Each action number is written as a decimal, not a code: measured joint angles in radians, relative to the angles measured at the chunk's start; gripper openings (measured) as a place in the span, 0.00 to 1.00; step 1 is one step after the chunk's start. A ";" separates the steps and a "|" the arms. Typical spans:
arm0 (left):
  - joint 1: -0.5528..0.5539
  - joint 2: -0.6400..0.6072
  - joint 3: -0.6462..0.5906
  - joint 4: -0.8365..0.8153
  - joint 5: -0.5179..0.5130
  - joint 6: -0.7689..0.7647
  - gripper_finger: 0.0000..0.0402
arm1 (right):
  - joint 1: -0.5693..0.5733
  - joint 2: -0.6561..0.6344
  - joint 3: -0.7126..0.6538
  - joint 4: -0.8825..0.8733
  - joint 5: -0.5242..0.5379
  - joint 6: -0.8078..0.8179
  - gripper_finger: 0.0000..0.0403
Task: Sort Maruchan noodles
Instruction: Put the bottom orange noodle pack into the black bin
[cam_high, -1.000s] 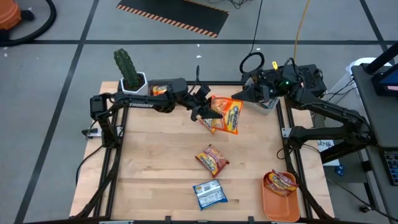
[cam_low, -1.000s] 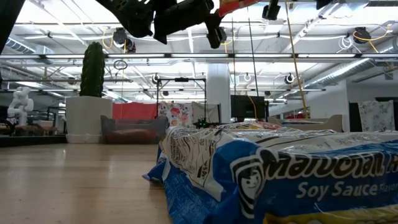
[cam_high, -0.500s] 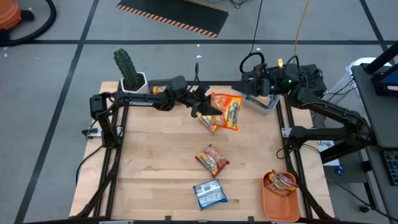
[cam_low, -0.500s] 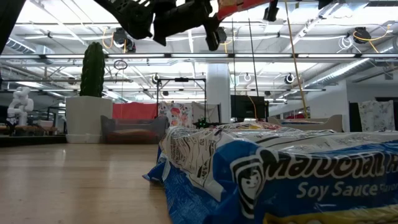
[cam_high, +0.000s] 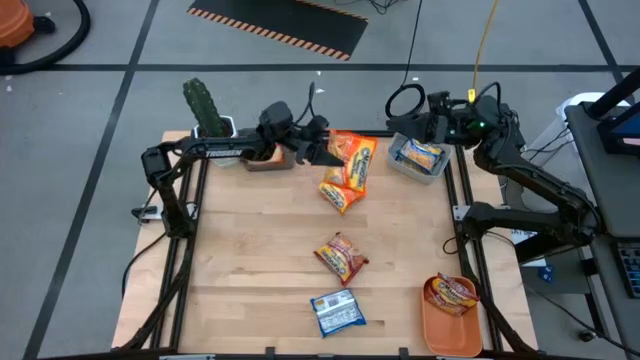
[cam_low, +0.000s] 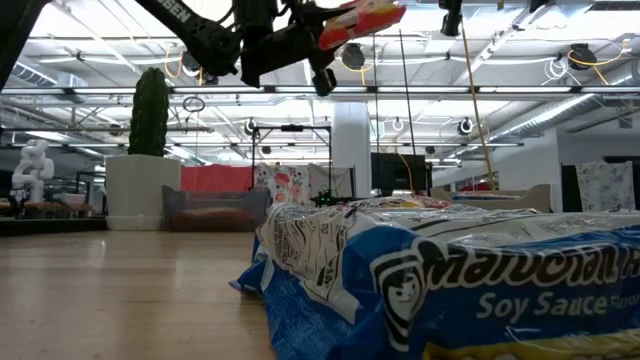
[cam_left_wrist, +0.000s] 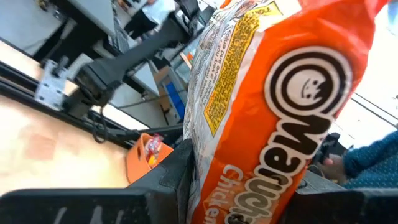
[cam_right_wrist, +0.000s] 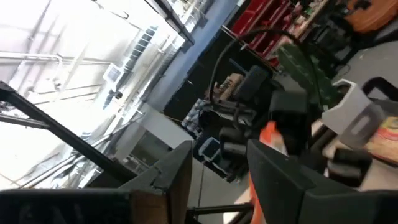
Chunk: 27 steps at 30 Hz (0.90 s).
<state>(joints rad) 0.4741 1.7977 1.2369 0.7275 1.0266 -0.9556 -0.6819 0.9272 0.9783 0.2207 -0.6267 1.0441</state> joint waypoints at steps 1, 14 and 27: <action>0.012 0.000 0.000 0.000 0.004 0.000 0.31 | 0.000 -0.005 0.000 -0.017 -0.001 -0.012 0.36; 0.234 -0.093 -0.001 -0.193 0.011 0.127 0.31 | -0.019 0.004 0.000 -0.122 0.057 -0.198 0.36; 0.447 -0.118 -0.001 -0.498 -0.030 0.269 0.31 | -0.121 0.042 0.000 -0.121 0.009 -0.299 0.36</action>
<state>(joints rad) 0.9209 1.6798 1.2362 0.2298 0.9970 -0.6868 -0.8027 0.9688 0.9779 0.1001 -0.6172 0.7448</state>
